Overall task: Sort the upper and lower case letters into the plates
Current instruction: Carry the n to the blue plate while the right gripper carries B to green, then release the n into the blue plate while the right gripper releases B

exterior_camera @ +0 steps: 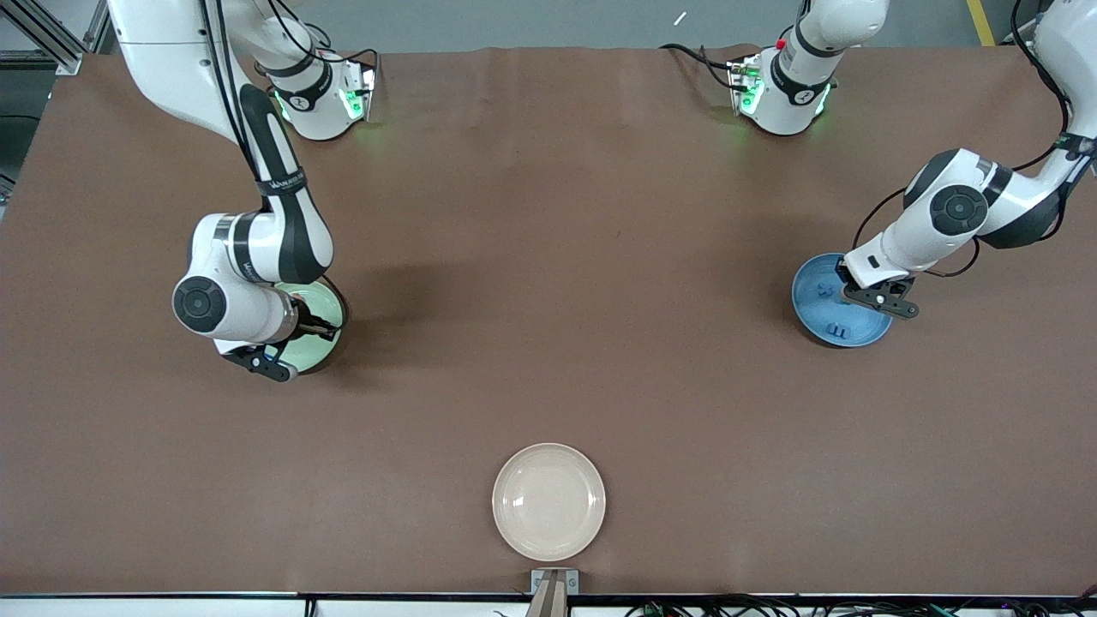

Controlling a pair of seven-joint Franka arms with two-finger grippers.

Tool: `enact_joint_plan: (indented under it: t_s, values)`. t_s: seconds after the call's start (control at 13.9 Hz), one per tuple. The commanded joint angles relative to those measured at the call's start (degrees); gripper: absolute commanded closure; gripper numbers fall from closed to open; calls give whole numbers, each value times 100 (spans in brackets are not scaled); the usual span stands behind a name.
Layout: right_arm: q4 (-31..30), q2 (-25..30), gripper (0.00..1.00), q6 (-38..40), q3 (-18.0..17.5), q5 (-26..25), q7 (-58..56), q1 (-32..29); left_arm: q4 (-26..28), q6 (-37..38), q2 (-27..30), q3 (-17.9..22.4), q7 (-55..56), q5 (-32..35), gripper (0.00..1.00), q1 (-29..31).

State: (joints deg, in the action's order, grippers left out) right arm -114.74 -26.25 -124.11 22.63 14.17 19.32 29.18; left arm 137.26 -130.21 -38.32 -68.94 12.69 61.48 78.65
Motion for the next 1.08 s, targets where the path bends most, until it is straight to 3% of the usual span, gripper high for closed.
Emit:
enact_joint_plan:
  t_s: [0.0, 0.14, 0.22, 0.29, 0.43, 0.5, 0.57, 0.65, 0.72, 0.86, 1.0]
  values:
    - [-258, 68, 99, -78, 13, -107, -357, -201, 55, -75, 53, -59, -30, 101, 89, 45]
    - [-399, 59, 98, -87, 13, -107, -560, -307, 55, -66, 79, -67, -30, 101, 69, 45]
    - [-417, 50, 98, -96, 13, -107, -560, -343, 46, -75, 88, -76, -30, 101, 52, 45]
    - [-435, 33, 98, -96, 5, -107, -560, -352, 46, -66, 79, -85, -30, 101, 22, 45]
    - [-478, -28, 97, -192, 4, -107, -560, -352, 37, -66, 88, -102, 5, 92, 2, 45]
    - [-470, -90, 91, -175, 4, -107, -560, -360, 37, -66, 97, -111, 14, 92, 0, 45]
    - [-461, -117, 68, -158, -4, -107, -595, -369, 29, -57, 97, -137, 14, 84, 0, 45]
    - [-461, -126, 10, -158, 4, -98, -665, -395, 11, -31, 105, -233, 22, 49, 0, 45]
    - [-444, -126, 0, -140, 4, -98, -683, -404, -15, -5, 114, -313, 49, 14, 0, 45]
    - [-313, -91, 0, 43, 4, -98, -701, -492, -146, 83, 193, -585, 66, -153, 0, 45]
    - [169, -82, 0, 709, 4, -98, -1094, -676, -462, 564, 193, -910, 49, -529, 0, 54]
